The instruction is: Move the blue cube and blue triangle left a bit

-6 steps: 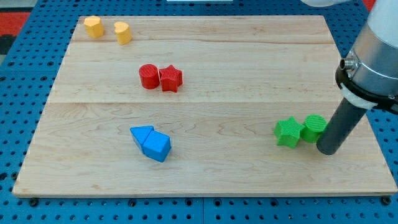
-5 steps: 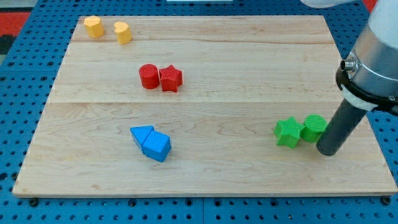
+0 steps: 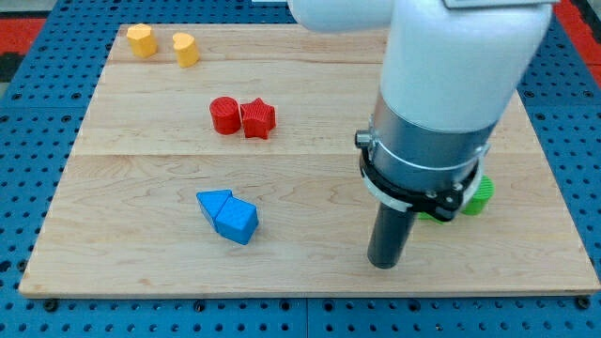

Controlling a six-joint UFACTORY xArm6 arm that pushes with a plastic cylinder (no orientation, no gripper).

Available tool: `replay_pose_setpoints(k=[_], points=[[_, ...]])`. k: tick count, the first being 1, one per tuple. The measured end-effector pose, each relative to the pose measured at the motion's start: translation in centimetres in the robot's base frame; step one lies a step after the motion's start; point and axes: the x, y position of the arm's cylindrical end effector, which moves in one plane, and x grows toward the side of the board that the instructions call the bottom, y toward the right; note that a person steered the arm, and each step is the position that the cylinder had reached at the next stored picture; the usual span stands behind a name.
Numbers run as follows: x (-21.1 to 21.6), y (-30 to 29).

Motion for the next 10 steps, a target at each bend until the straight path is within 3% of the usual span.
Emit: replay_pose_setpoints(k=[7,9,10], points=[[-1.2,-4.2],[-8.5,-19.2],[-10.1,-21.2]])
